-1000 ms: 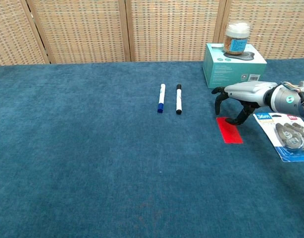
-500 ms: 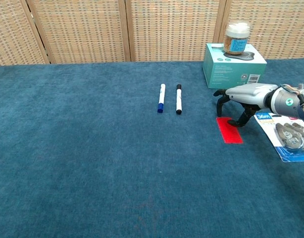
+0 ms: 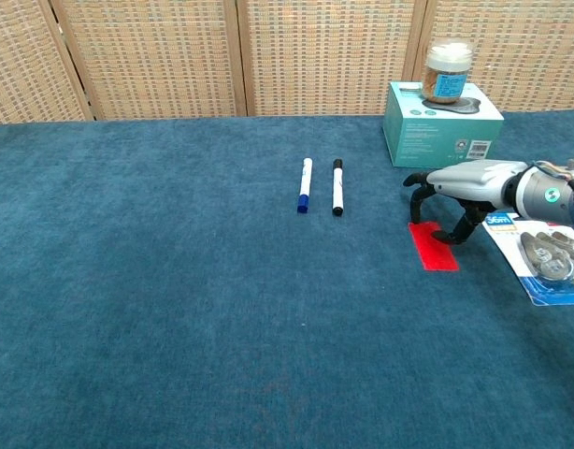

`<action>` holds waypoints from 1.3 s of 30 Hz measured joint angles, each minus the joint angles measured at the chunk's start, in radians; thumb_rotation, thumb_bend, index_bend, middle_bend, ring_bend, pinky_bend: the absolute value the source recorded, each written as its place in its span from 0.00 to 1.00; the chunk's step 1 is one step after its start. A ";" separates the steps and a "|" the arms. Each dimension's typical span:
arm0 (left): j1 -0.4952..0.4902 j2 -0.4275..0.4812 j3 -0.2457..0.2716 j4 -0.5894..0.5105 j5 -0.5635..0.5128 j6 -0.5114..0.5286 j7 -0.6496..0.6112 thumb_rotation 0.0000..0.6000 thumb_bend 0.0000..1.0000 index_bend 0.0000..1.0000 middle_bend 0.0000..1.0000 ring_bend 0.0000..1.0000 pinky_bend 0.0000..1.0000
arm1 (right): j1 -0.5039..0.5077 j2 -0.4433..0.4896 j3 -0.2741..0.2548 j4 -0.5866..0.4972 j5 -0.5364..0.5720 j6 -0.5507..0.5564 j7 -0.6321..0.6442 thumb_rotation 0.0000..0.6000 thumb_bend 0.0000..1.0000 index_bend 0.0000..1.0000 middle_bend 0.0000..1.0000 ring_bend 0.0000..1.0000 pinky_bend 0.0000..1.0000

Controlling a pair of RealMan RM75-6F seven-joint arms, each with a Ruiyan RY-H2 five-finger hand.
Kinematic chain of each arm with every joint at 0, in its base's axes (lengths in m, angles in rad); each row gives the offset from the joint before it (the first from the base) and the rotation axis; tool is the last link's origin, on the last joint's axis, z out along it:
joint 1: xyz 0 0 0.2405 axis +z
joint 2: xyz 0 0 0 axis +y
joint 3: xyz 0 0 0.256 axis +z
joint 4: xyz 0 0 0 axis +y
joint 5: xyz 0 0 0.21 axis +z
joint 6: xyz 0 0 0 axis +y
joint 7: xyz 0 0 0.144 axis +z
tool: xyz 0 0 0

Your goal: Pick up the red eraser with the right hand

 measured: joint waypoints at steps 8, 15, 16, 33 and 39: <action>0.000 0.000 0.000 0.000 0.000 0.000 0.001 1.00 0.12 0.00 0.00 0.00 0.00 | -0.022 0.047 -0.010 -0.077 -0.016 0.040 0.006 1.00 0.52 0.53 0.00 0.00 0.00; 0.000 -0.001 0.000 0.000 0.000 0.001 0.002 1.00 0.12 0.00 0.00 0.00 0.00 | -0.040 0.063 -0.008 -0.103 -0.063 0.124 0.026 1.00 0.52 0.51 0.00 0.00 0.00; 0.000 -0.001 0.000 0.000 0.001 0.002 0.001 1.00 0.12 0.00 0.00 0.00 0.00 | -0.042 0.060 -0.008 -0.100 -0.069 0.137 0.026 1.00 0.52 0.48 0.00 0.00 0.00; -0.001 0.000 0.001 0.000 0.001 0.000 -0.001 1.00 0.12 0.00 0.00 0.00 0.00 | -0.030 0.001 0.009 -0.004 -0.053 0.136 -0.005 1.00 0.49 0.43 0.00 0.00 0.00; 0.000 0.000 0.000 -0.001 0.000 0.000 0.001 1.00 0.12 0.00 0.00 0.00 0.00 | -0.014 -0.035 0.016 0.049 -0.031 0.113 -0.032 1.00 0.46 0.43 0.00 0.00 0.00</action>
